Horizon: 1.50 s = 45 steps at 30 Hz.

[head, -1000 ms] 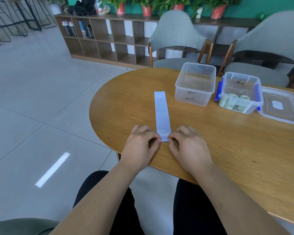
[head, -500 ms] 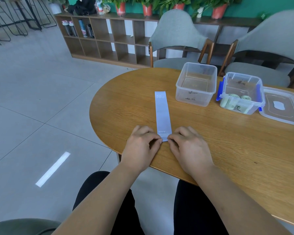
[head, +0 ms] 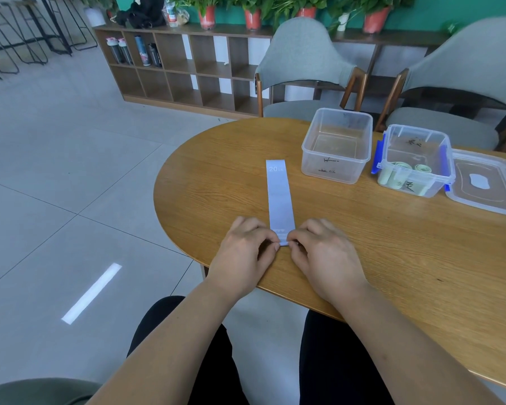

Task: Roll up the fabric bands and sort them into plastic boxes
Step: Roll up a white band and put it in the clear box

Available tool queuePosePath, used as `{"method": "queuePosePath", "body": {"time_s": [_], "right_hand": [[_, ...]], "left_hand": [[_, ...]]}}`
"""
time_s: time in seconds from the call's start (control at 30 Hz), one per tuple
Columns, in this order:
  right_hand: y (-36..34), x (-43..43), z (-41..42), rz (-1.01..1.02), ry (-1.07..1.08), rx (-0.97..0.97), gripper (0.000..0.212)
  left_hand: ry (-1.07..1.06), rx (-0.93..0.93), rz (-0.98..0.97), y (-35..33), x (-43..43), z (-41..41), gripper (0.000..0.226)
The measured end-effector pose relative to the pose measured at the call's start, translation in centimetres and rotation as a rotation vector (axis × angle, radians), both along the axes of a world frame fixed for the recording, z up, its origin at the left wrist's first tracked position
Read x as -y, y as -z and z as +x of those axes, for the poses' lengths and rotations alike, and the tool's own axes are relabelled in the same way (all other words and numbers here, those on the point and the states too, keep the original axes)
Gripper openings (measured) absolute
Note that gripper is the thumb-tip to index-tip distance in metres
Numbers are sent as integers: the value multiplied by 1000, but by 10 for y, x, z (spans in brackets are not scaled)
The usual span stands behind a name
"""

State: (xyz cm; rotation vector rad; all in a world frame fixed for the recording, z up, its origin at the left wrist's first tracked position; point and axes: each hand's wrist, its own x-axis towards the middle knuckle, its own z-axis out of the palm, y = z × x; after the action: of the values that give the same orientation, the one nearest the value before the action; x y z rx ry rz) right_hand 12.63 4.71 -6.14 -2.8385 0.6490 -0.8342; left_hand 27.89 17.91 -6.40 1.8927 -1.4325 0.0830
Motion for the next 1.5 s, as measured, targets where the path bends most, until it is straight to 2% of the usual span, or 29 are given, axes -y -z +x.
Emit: {"method": "queuePosePath", "body": {"time_s": [0.2,0.43,0.57,0.93,1.03,1.5], "right_hand": [[1,3,-2,68,-38,0,18],[-4,1,-4,167,-28,27,7],[-4,1,-2,129,-9,6,1],[0,0,-3,63,31,15,19],[0,0,-3,56,26,17,12],[2,0,0,-10,51,39,10]], "left_hand": [[40,-1,-12,-1,-2,1,3],[31,2,-13,-2,-2,1,4],[6,4,2,0,0,1,2],[-39,35,-13,4,0,1,13],[-47,42,-17,4,-1,0,14],[-72,26,19,3,1,-2,16]]}}
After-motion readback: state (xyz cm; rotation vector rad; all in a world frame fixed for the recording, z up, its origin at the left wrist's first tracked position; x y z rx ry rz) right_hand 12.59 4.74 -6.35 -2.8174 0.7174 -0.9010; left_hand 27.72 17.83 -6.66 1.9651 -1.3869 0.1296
